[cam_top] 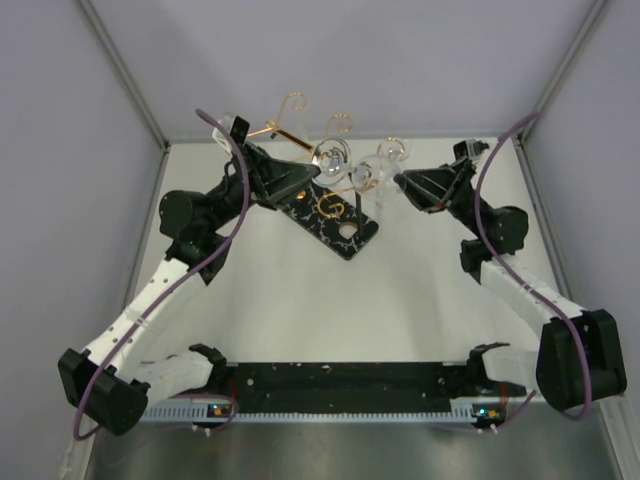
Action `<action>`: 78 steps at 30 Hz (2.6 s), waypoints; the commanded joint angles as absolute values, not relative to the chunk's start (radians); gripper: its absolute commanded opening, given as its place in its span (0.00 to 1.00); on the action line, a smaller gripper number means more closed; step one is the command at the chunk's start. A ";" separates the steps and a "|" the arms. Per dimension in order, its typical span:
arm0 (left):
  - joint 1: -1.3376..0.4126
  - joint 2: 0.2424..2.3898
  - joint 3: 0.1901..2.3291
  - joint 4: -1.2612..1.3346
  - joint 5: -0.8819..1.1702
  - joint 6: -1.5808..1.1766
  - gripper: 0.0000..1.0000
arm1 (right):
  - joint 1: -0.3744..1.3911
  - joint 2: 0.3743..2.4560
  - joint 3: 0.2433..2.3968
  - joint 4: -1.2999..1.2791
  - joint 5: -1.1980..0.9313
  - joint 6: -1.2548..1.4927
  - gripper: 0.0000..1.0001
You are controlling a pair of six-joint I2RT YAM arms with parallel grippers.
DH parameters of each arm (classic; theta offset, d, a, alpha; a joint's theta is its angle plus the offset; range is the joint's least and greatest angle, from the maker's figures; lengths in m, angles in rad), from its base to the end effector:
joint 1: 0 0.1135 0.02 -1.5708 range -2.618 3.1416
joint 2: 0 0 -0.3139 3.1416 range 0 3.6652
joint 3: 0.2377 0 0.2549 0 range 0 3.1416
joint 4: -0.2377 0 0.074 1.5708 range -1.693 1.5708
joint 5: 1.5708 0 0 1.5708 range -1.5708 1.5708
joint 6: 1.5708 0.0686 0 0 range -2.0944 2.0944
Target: Take the wine glass off the wine glass rack
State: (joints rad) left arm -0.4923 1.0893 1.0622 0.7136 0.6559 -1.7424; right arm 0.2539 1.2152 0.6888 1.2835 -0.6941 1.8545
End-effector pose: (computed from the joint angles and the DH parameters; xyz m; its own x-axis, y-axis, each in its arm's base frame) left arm 0.1769 -0.1424 0.5264 -0.8741 -0.4173 -0.2488 0.4154 -0.3764 -0.8281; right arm 0.2282 0.1046 0.4222 -0.8035 0.5538 -0.2183 -0.4582 -0.3412 0.8208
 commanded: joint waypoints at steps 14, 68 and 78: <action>-0.488 1.058 0.948 0.834 0.542 -1.755 0.00 | 0.264 1.048 0.735 1.609 -0.658 1.922 0.19; -0.469 1.088 0.831 0.637 0.508 -1.683 0.14 | 0.264 0.686 0.853 1.007 -0.603 1.546 0.00; -0.465 1.025 0.916 0.283 0.558 -1.427 0.14 | 0.265 0.643 0.831 0.868 -0.679 1.477 0.00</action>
State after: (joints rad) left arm -0.4717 1.0863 0.8543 0.4507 0.5289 -1.5856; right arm 0.2550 0.6842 0.7879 0.9123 -0.6727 1.5337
